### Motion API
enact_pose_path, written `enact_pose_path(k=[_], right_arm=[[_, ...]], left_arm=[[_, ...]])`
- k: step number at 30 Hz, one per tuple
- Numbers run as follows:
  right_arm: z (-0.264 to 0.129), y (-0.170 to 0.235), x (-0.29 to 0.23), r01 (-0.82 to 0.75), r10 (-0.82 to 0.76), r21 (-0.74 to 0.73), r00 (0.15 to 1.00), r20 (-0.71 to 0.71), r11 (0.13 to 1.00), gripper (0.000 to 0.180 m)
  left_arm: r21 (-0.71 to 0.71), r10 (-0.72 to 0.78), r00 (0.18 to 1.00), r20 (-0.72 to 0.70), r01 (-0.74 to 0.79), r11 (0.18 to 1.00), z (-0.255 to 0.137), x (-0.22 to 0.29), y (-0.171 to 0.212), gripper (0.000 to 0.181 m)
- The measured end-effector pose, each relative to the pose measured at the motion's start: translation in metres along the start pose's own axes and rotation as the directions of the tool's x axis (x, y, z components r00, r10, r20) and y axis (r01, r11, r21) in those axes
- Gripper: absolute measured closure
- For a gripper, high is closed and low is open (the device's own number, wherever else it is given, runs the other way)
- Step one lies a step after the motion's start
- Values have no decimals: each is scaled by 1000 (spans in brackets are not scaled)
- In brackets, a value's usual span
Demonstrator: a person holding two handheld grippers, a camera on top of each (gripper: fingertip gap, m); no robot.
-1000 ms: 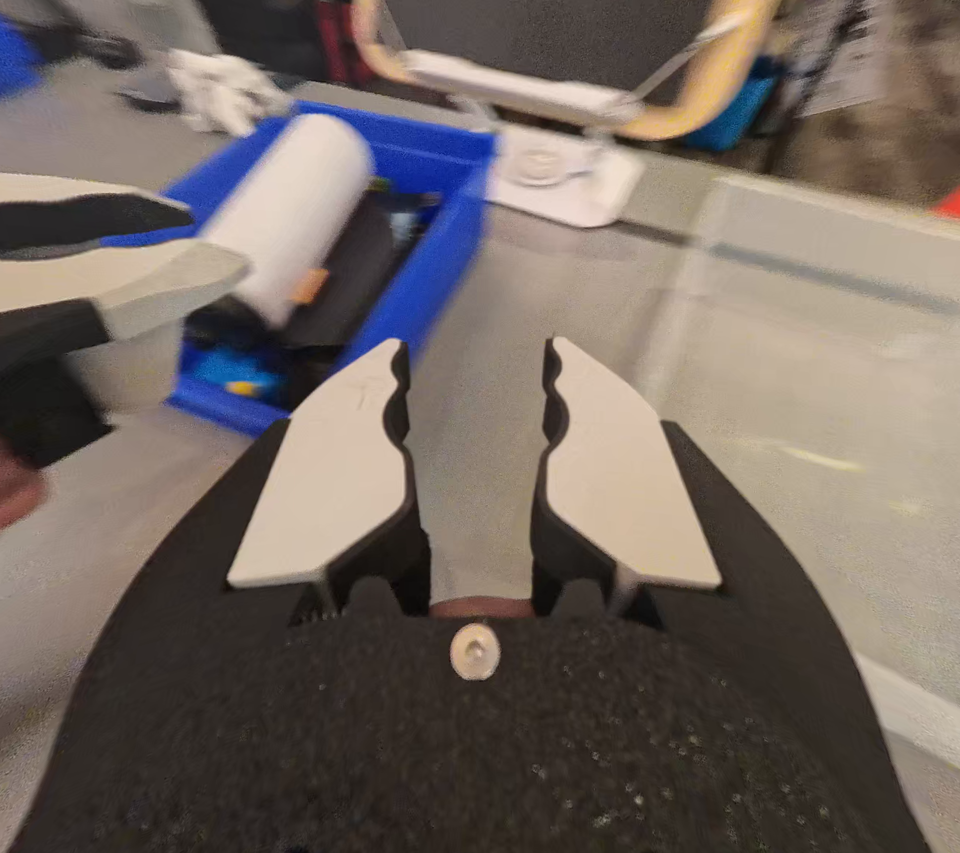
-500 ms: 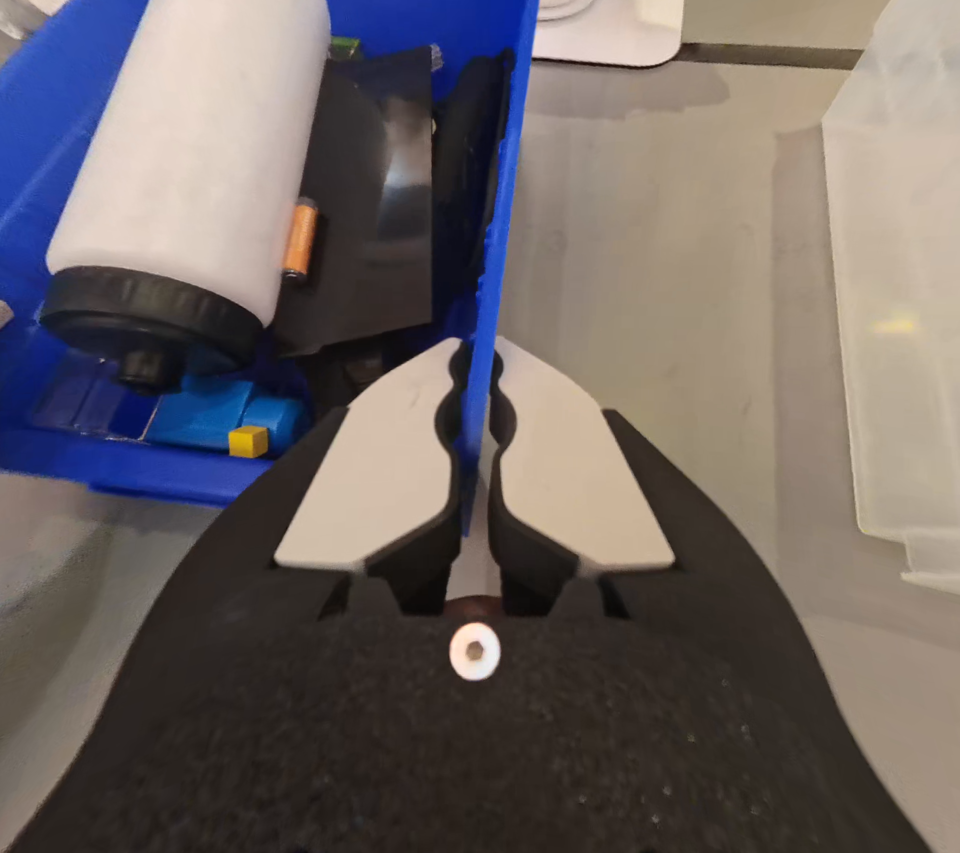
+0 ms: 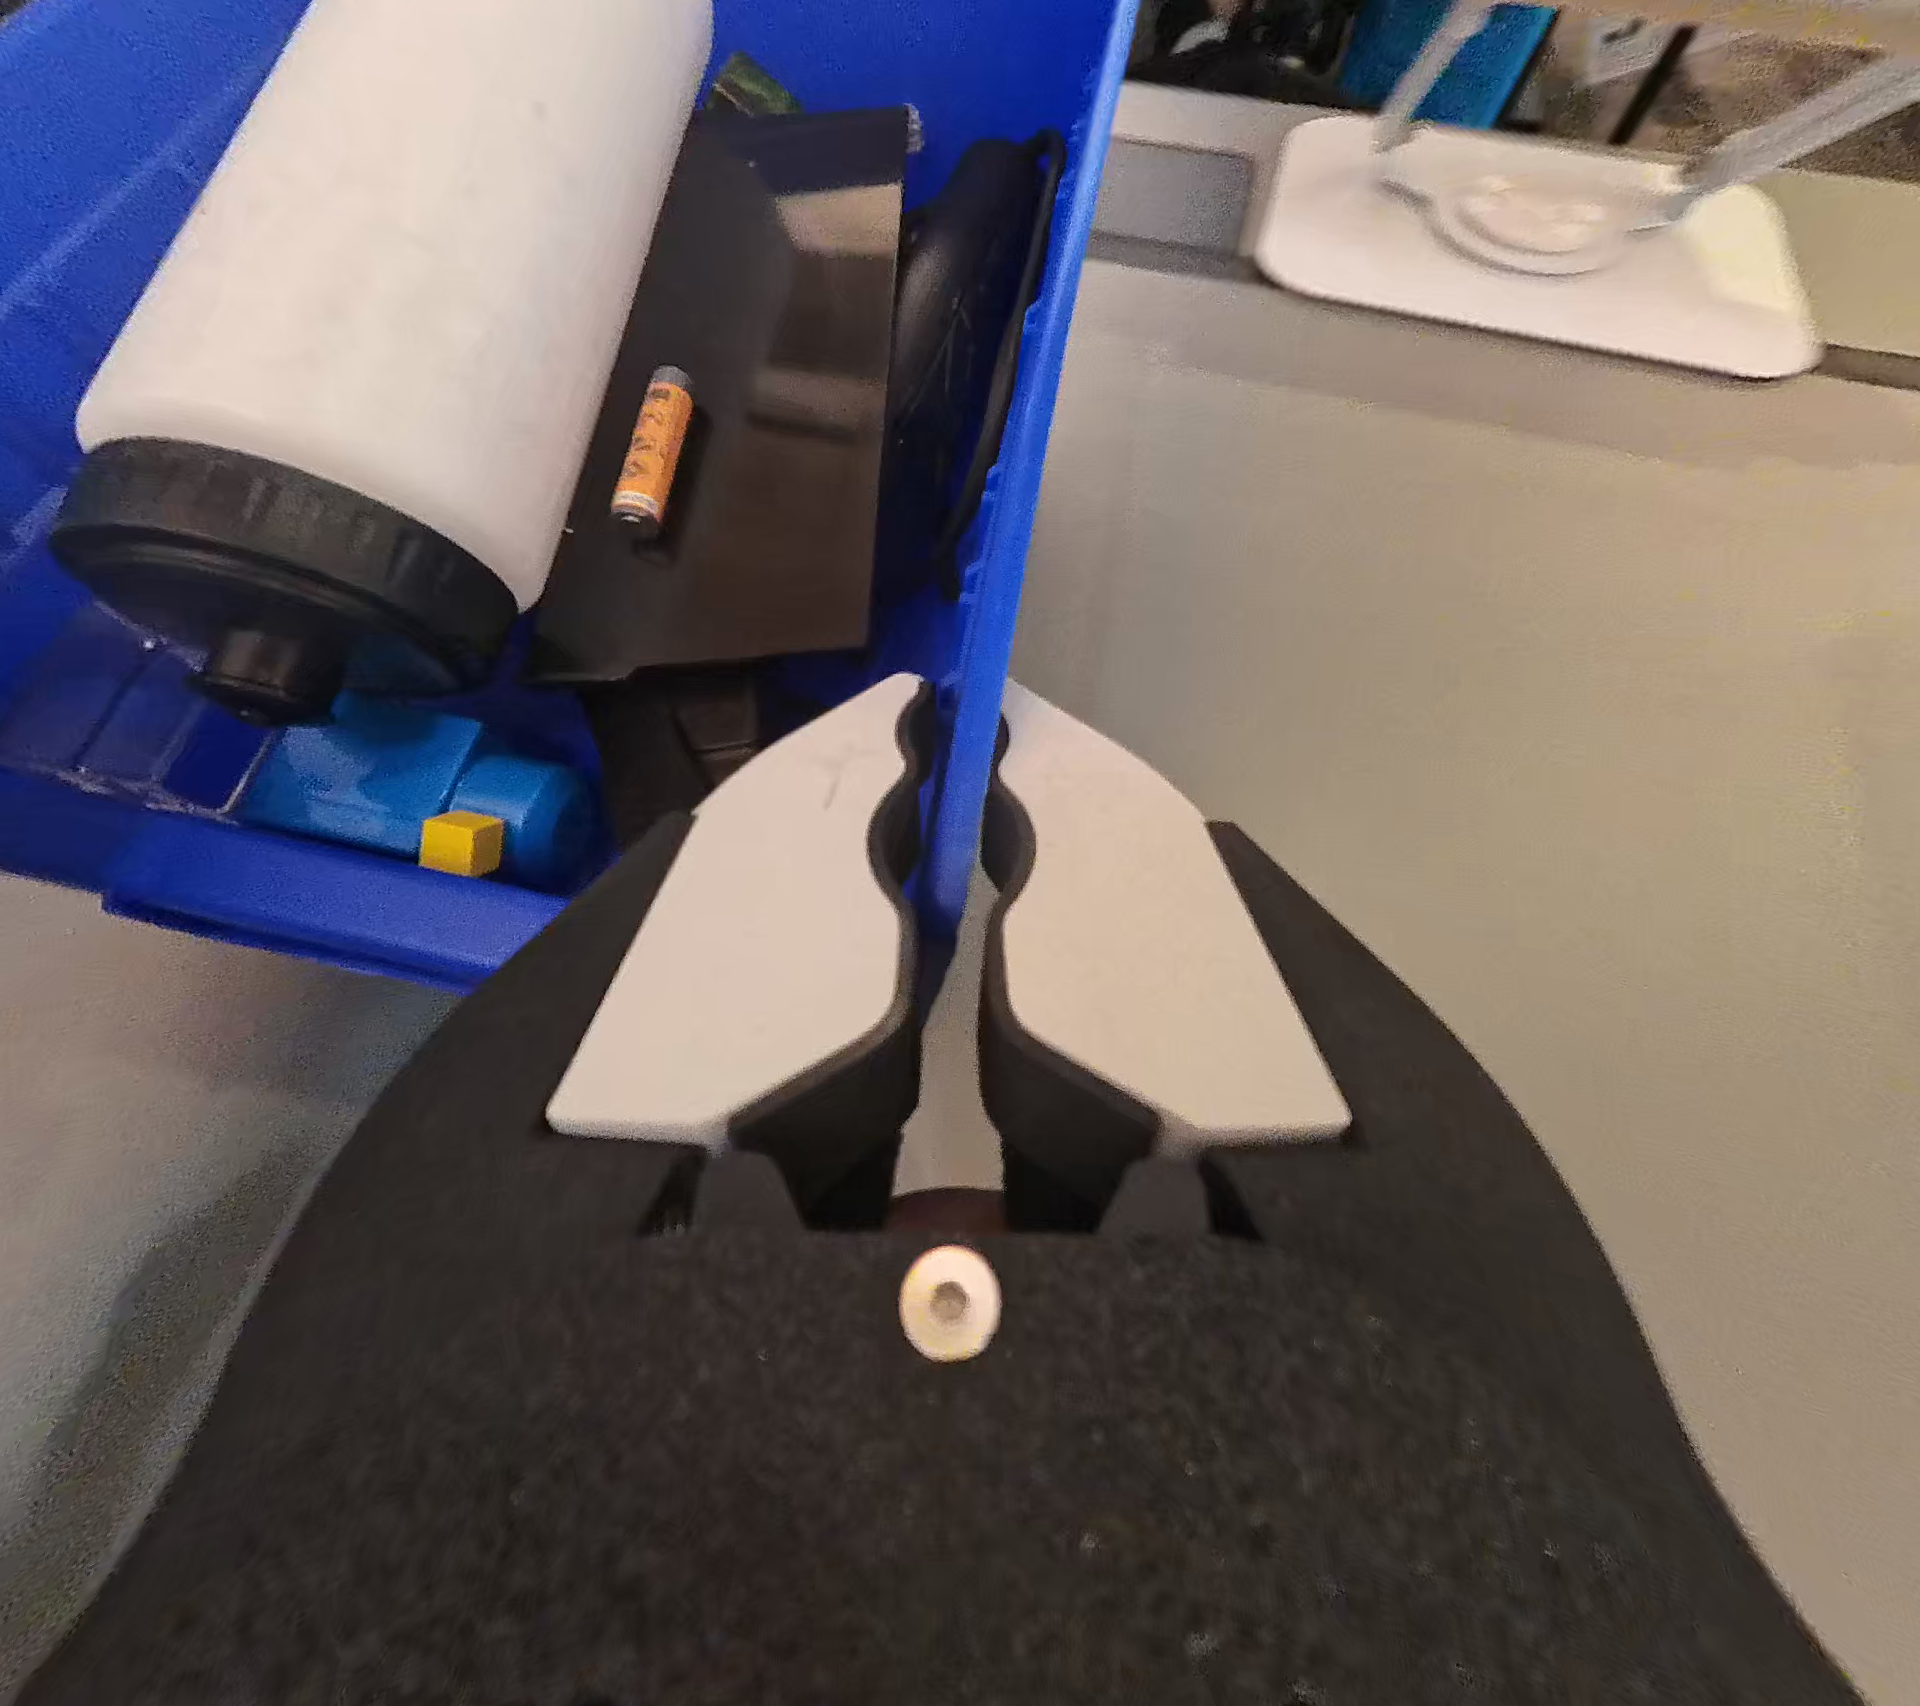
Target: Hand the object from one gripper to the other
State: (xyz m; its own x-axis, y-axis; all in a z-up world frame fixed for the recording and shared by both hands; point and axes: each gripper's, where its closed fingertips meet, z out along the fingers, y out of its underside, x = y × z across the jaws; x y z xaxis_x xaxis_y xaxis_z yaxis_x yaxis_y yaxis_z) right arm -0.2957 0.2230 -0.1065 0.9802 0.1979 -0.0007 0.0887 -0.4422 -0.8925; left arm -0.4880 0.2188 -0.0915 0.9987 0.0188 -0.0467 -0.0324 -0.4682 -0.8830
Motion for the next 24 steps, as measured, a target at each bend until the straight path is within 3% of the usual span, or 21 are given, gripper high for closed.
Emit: enact_pose_path(k=[3, 7, 9, 12, 15, 20, 24], right_arm=[[16, 19, -39, -8, 12, -70, 998, 57, 998, 172], [16, 16, -58, -2, 6, -38, 994, 111, 999, 170], [7, 18, -65, 42, -29, -55, 976, 215, 998, 165], [-31, 27, -64, 148, -110, -53, 894, 435, 988, 152], [-67, 49, -15, 217, -181, -17, 855, 486, 976, 143], [-112, 74, 114, 142, -180, 129, 914, 365, 982, 141], [-140, 62, 190, 40, -105, 222, 952, 287, 974, 139]], left_arm=[[-52, -29, 999, 15, 30, 998, 9, -37, 20, 176], [-70, -136, 991, -2, 135, 988, 6, -55, 37, 176], [-69, -159, 986, 48, 162, 984, -1, -61, 37, 166], [90, -171, 968, 183, 157, 984, -37, -78, 14, 156], [171, -134, 953, 272, 89, 981, -66, -84, 8, 153], [137, -169, 986, 12, 166, 977, -66, -12, 18, 134], [105, -138, 982, -128, 152, 983, -60, 52, 23, 123]])
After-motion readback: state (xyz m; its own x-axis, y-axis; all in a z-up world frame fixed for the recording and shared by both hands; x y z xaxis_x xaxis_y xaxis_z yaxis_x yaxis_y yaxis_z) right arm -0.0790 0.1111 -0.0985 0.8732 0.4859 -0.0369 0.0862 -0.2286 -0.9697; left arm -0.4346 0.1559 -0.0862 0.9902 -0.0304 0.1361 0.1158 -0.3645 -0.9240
